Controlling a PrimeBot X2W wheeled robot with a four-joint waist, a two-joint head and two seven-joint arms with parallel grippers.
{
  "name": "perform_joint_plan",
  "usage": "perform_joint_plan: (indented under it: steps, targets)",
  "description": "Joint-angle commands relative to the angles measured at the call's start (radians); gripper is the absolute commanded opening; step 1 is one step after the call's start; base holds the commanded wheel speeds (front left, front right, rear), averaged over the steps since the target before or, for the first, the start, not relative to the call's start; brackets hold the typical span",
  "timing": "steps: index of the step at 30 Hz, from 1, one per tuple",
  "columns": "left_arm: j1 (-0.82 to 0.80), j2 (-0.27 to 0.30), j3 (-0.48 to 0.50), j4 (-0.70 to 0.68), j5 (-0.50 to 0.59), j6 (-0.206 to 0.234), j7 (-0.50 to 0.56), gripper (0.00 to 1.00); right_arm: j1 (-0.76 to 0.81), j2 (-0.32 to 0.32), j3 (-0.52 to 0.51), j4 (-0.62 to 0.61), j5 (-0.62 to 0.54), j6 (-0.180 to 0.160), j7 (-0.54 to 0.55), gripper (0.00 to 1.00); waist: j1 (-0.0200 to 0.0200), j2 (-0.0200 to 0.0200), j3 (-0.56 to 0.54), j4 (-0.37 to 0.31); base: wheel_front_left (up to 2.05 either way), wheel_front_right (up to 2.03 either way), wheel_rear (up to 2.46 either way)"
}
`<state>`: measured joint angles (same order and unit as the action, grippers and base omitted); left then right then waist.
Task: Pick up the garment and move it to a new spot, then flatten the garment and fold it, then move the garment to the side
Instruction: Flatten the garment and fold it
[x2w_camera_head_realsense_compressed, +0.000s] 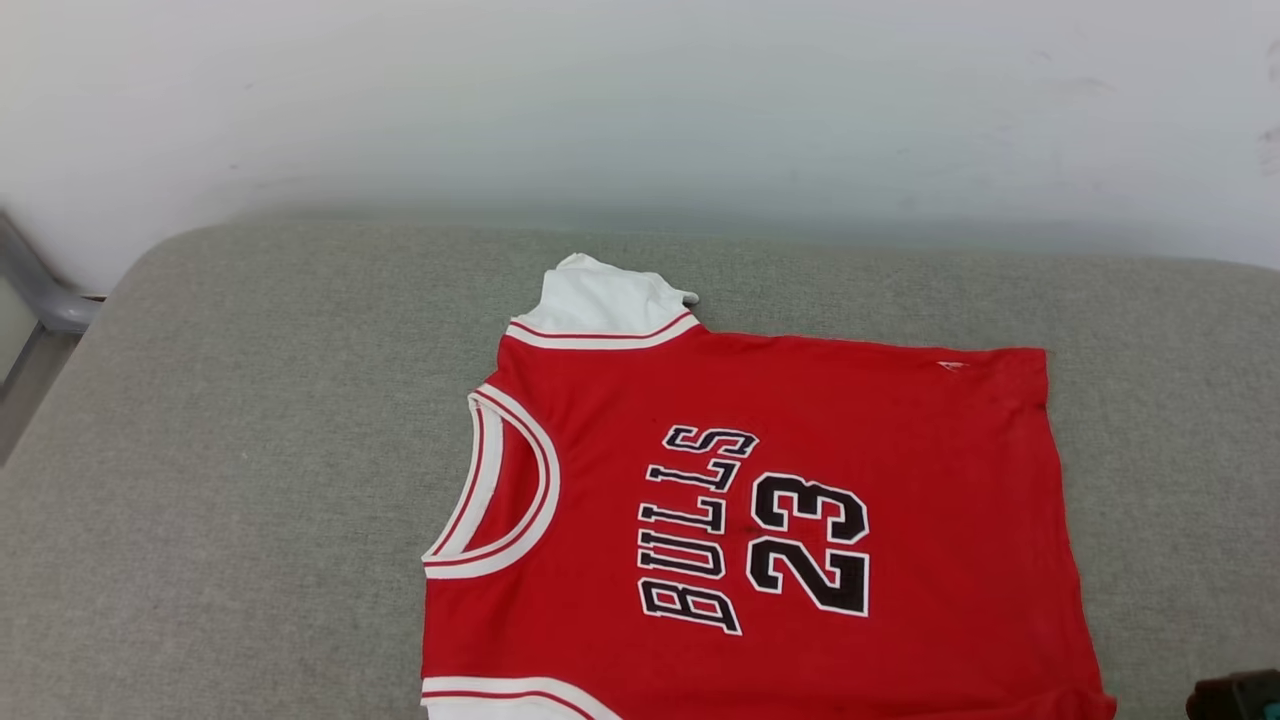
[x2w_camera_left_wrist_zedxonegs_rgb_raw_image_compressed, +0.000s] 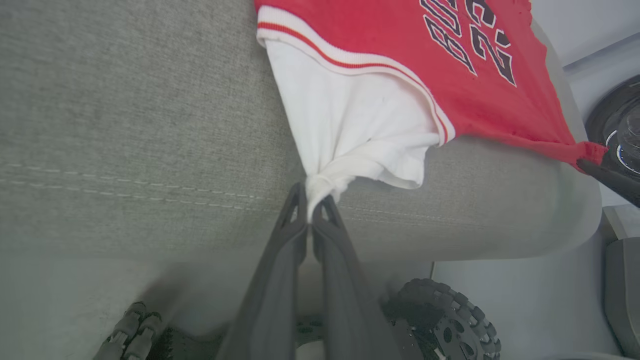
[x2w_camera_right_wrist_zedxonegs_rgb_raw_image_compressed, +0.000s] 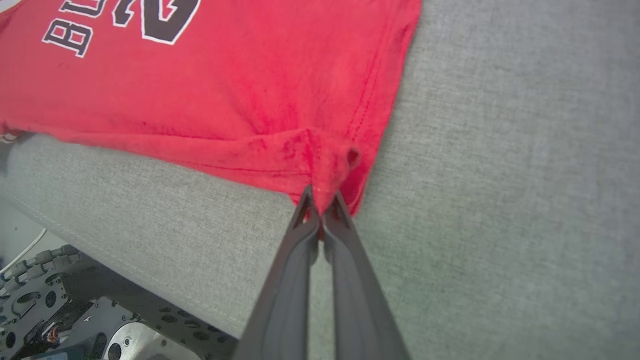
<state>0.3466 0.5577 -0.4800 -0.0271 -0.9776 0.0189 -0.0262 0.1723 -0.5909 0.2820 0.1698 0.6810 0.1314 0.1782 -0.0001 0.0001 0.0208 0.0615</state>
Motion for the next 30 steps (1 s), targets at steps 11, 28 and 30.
perform_joint_plan:
  steps: [11, 28, 30]
  targets:
    - [-0.023, 0.027, 0.024, -0.028, 0.042, 0.018, -0.04, 0.0, 0.021, 0.034, -0.024, -0.054, 0.015, -0.002, -0.006, 0.0, 0.0001, -0.0001, -0.018, 0.001, 0.0, 0.0, 0.0]
    - [-0.282, 0.099, 0.057, -0.004, 0.131, -0.032, -0.019, 0.0, -0.145, 0.011, 0.033, -0.039, 0.071, -0.001, -0.027, 0.0, 0.0001, -0.0001, 0.015, -0.057, 0.0, 0.0, 0.0]
    - [-0.326, 0.099, 0.053, 0.014, 0.136, -0.049, -0.007, 0.0, -0.174, 0.006, 0.041, -0.033, 0.078, -0.001, -0.027, 0.0, 0.0001, -0.0001, 0.031, -0.064, 0.0, 0.0, 0.0]
